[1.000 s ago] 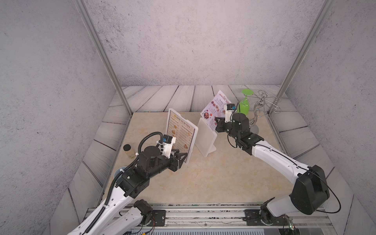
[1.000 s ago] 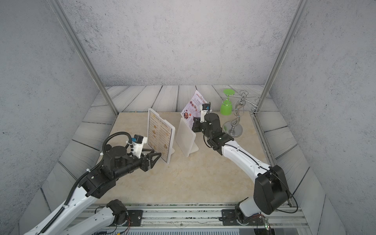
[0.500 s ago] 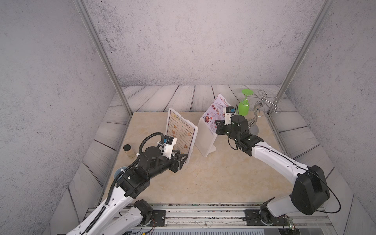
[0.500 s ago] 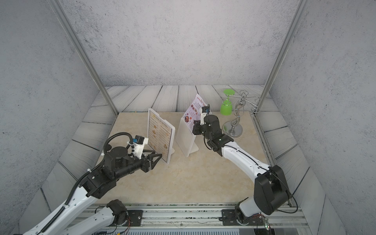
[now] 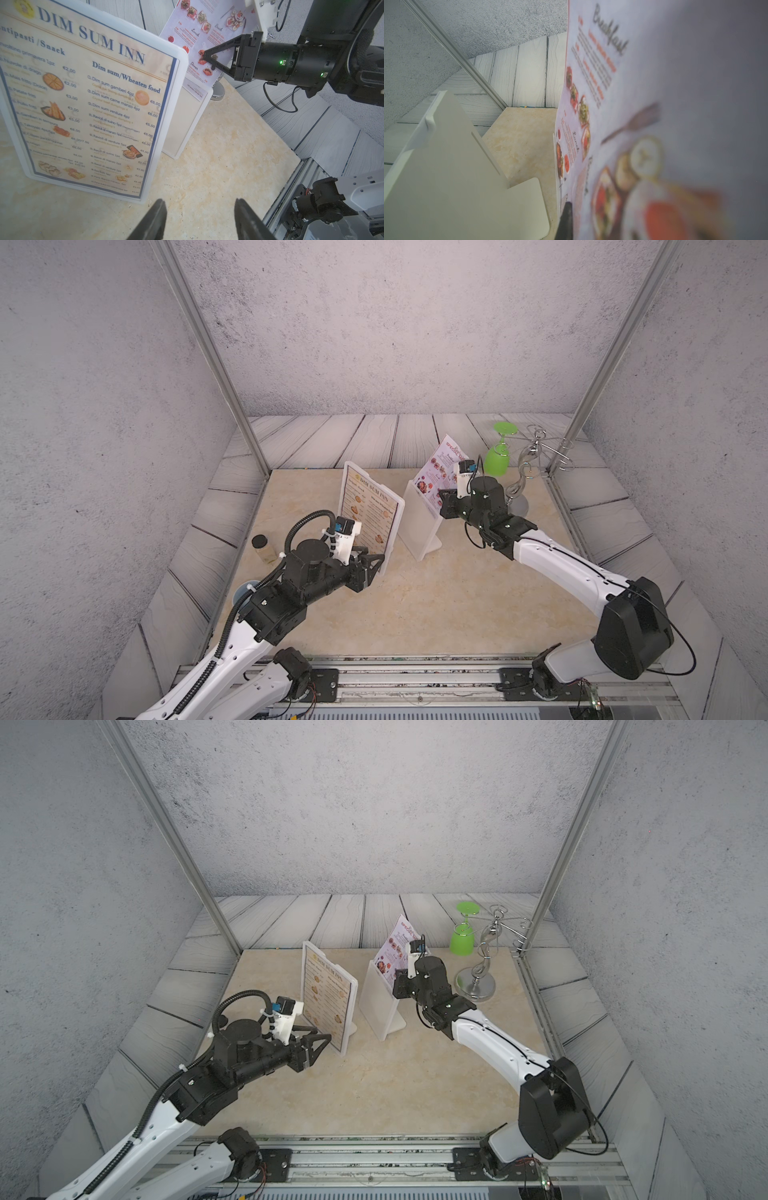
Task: Insert the menus into the narrow rack
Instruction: Insert the menu into the narrow rack.
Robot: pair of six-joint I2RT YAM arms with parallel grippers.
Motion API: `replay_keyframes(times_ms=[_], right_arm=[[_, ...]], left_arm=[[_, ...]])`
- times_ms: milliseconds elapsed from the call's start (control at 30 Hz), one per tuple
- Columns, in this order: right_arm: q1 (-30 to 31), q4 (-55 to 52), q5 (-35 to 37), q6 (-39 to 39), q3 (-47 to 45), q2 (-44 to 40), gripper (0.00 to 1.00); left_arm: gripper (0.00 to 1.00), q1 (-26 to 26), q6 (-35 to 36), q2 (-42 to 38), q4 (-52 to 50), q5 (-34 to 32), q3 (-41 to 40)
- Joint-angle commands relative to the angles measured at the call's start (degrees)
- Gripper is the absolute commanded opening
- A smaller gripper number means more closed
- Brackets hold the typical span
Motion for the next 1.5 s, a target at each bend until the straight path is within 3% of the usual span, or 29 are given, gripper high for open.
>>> replay_keyframes(times_ms=[0,1067,1467], right_arm=[[0.4,-2.5,-1.7,-1.5,1.3,-1.4,0.0],[1.1,-1.5,-4.6,-0.1,1.7,3.6,0.0],[1.1,-1.5,-1.4,-0.9,2.3,1.1,0.25]], left_arm=[[0.56,-0.4,0.2,0.3,1.7,0.2,0.0],[0.56,-0.4,0.5,0.1,1.6,-0.3,-1.2],[0.57,-0.4,0.9,0.2,1.3,-0.6,-1.0]])
